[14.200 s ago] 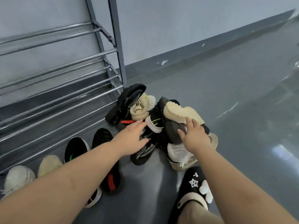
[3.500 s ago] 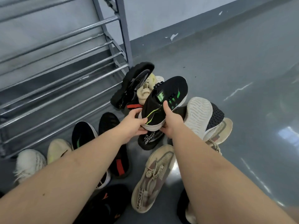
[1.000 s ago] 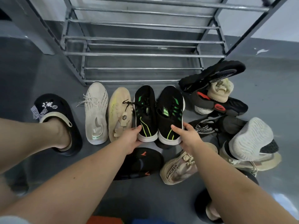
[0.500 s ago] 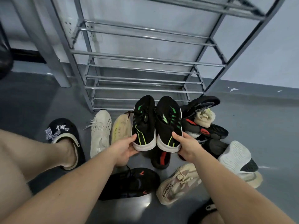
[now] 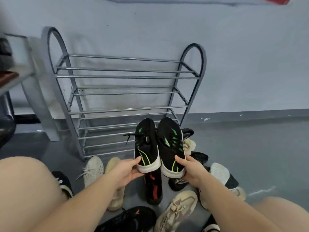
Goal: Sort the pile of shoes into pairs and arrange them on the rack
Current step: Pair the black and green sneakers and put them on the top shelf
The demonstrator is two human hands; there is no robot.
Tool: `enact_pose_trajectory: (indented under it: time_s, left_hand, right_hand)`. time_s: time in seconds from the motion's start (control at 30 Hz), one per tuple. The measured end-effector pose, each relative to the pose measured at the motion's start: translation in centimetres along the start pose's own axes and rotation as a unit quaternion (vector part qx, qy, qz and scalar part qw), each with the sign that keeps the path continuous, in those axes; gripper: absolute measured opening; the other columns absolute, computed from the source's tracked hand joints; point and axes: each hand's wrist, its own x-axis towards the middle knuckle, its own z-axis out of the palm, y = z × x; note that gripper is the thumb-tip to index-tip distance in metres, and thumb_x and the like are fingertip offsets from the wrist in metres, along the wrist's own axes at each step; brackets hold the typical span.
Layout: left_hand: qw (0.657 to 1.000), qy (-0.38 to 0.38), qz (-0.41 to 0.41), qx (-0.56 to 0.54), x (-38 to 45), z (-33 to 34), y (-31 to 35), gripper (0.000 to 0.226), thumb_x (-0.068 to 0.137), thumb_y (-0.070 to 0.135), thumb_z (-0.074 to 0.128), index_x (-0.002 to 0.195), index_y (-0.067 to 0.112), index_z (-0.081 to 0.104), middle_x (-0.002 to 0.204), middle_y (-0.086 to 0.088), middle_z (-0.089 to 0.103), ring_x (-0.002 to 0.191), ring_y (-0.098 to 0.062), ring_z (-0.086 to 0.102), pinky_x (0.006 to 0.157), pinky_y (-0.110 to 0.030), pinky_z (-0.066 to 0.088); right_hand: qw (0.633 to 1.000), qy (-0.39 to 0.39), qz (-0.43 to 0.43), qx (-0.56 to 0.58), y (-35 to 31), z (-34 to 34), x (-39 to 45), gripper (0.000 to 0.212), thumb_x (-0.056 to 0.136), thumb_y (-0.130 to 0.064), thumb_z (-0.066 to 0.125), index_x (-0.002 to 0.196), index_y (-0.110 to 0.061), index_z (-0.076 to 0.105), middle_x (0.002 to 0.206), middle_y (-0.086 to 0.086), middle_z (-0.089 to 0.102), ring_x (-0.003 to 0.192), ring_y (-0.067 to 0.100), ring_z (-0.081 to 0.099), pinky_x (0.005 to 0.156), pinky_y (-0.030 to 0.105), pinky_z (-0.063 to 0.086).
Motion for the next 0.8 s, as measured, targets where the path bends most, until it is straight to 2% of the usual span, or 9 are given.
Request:
enact_pose_trajectory:
  time_s: [0.1, 0.23, 0.33, 0.37, 0.47, 0.6, 0.7, 0.8]
  left_hand:
    - [0.999, -0.021, 0.013, 0.034, -0.7, 1.6, 1.8, 0.016, 0.095, 0.012, 0.051, 0.099, 0.000, 0.062, 0.088, -0.011, 0.071, 0.083, -0.023, 0.066, 0.064, -0.032, 0.060]
    - [0.995, -0.049, 0.039, 0.078, -1.5, 4.1, 3.9, 0.020, 0.096, 0.013, 0.050, 0.105, -0.001, 0.061, 0.097, -0.013, 0.070, 0.088, -0.024, 0.066, 0.075, -0.034, 0.057]
    - [0.990, -0.077, 0.058, 0.106, -2.2, 6.5, 5.5, 0.021, 0.095, 0.014, 0.051, 0.106, -0.001, 0.061, 0.098, -0.013, 0.070, 0.089, -0.025, 0.066, 0.076, -0.034, 0.057]
    - [0.987, -0.086, 0.063, 0.117, -2.3, 7.3, 6.0, 0.020, 0.095, 0.015, 0.052, 0.105, 0.000, 0.062, 0.095, -0.012, 0.071, 0.087, -0.024, 0.066, 0.074, -0.033, 0.058]
    - [0.981, -0.114, 0.077, 0.136, -3.2, 9.9, 7.2, 0.021, 0.094, 0.015, 0.054, 0.104, 0.000, 0.063, 0.092, -0.011, 0.072, 0.084, -0.023, 0.067, 0.067, -0.030, 0.060]
    - [0.977, -0.144, 0.097, 0.120, -4.7, 13.1, 8.7, 0.022, 0.095, 0.015, 0.051, 0.106, -0.001, 0.062, 0.098, -0.013, 0.069, 0.085, -0.024, 0.065, 0.067, -0.032, 0.059]
    - [0.975, -0.144, 0.119, 0.120, -5.8, 14.4, 10.2, 0.021, 0.095, 0.015, 0.052, 0.106, 0.000, 0.061, 0.095, -0.011, 0.068, 0.084, -0.023, 0.064, 0.062, -0.031, 0.060]
    - [0.975, -0.130, 0.145, 0.110, -6.8, 14.6, 11.8, 0.016, 0.095, 0.015, 0.052, 0.096, 0.001, 0.061, 0.090, -0.010, 0.067, 0.081, -0.022, 0.063, 0.054, -0.028, 0.059]
  right_hand:
    - [1.000, 0.021, -0.020, 0.010, -1.5, -0.1, -1.4, 0.036, 0.091, -0.007, 0.058, 0.127, -0.007, 0.057, 0.117, 0.015, 0.067, 0.094, 0.026, 0.066, 0.077, 0.035, 0.053]
    - [0.997, 0.044, -0.057, 0.020, -4.0, -0.6, -3.6, 0.038, 0.090, -0.007, 0.060, 0.128, -0.007, 0.056, 0.115, 0.015, 0.067, 0.095, 0.027, 0.066, 0.083, 0.038, 0.052]
    - [0.995, 0.056, -0.083, 0.023, -6.4, -1.5, -5.3, 0.036, 0.090, -0.009, 0.061, 0.126, -0.008, 0.058, 0.113, 0.015, 0.069, 0.097, 0.030, 0.066, 0.085, 0.044, 0.053]
    - [0.994, 0.061, -0.091, 0.026, -7.3, -1.8, -6.0, 0.034, 0.090, -0.010, 0.061, 0.124, -0.007, 0.059, 0.110, 0.015, 0.070, 0.094, 0.030, 0.068, 0.081, 0.044, 0.056]
    - [0.989, 0.084, -0.116, 0.037, -9.7, -2.9, -7.8, 0.030, 0.090, -0.011, 0.061, 0.120, -0.007, 0.061, 0.099, 0.011, 0.072, 0.078, 0.021, 0.070, 0.060, 0.030, 0.056]
    - [0.983, 0.113, -0.144, 0.021, -12.2, -4.0, -9.6, 0.032, 0.088, -0.012, 0.064, 0.120, -0.009, 0.061, 0.098, 0.009, 0.071, 0.081, 0.021, 0.067, 0.062, 0.029, 0.054]
    - [0.980, 0.117, -0.160, 0.016, -14.2, -3.6, -10.3, 0.029, 0.088, -0.013, 0.065, 0.117, -0.010, 0.061, 0.093, 0.006, 0.071, 0.078, 0.019, 0.066, 0.055, 0.026, 0.054]
    - [0.978, 0.109, -0.175, 0.000, -16.1, -2.3, -10.1, 0.029, 0.088, -0.015, 0.066, 0.116, -0.010, 0.062, 0.094, 0.005, 0.071, 0.081, 0.019, 0.066, 0.062, 0.028, 0.054]
